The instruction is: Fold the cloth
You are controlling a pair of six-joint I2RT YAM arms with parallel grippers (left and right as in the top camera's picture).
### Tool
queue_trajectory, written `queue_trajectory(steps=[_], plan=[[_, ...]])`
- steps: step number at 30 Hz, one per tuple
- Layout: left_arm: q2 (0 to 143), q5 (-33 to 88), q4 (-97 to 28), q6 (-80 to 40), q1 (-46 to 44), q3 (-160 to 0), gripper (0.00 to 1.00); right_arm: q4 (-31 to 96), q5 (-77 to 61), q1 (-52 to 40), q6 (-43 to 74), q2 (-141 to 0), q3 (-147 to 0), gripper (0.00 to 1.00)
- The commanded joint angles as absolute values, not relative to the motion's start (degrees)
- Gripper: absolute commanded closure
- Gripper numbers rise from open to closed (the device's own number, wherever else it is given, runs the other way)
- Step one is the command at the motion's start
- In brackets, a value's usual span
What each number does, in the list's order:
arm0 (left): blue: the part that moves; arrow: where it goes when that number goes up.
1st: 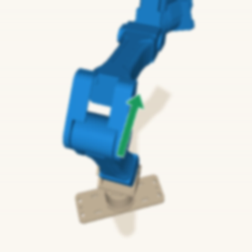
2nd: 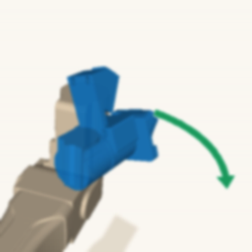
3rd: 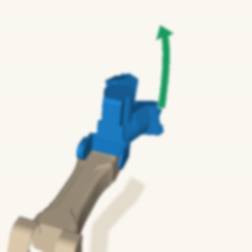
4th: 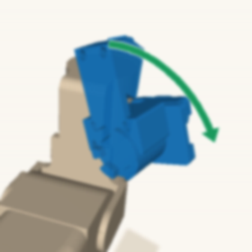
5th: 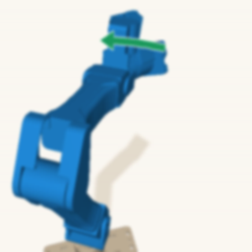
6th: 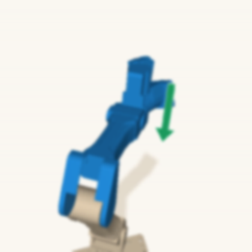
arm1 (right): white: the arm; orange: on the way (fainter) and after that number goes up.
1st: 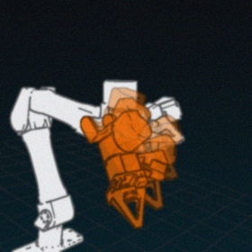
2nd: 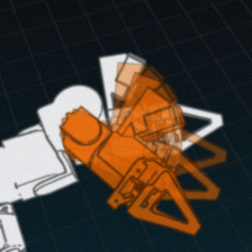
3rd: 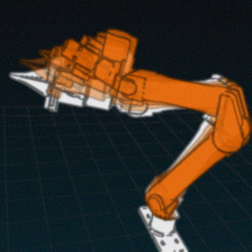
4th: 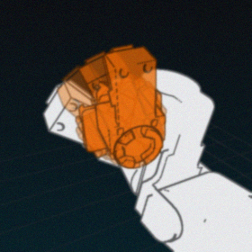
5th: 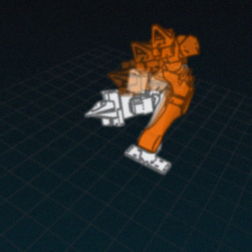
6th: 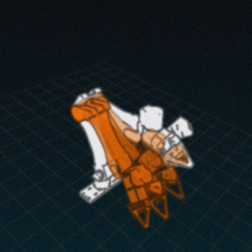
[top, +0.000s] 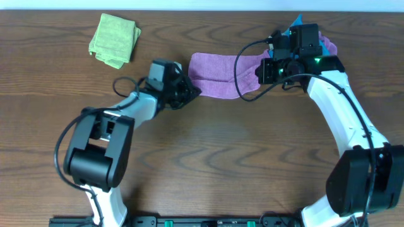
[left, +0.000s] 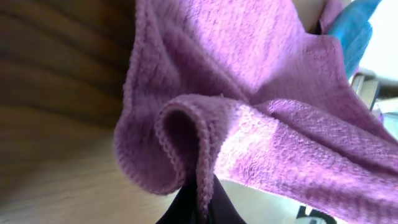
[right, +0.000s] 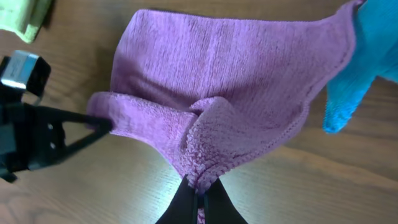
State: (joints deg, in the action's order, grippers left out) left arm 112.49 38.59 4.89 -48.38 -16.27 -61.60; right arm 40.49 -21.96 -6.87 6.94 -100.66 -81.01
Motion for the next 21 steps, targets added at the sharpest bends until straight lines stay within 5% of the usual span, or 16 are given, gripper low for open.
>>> queue_trajectory(steps=[1, 8, 21], plan=[[107.3, 41.8, -3.4, -36.3, -14.7, -65.0, 0.94, 42.3, -25.1, -7.6, 5.5, -100.0, -80.8, 0.99], [98.9, 38.8, -23.7, -29.6, -14.8, -65.5, 0.94, 52.0, -23.3, -10.4, 2.0, -100.0, -80.8, 0.99], [98.9, 38.3, -35.8, -26.1, -16.3, -65.1, 0.94, 59.5, -17.2, -12.7, 2.0, -98.6, -78.1, 0.98]])
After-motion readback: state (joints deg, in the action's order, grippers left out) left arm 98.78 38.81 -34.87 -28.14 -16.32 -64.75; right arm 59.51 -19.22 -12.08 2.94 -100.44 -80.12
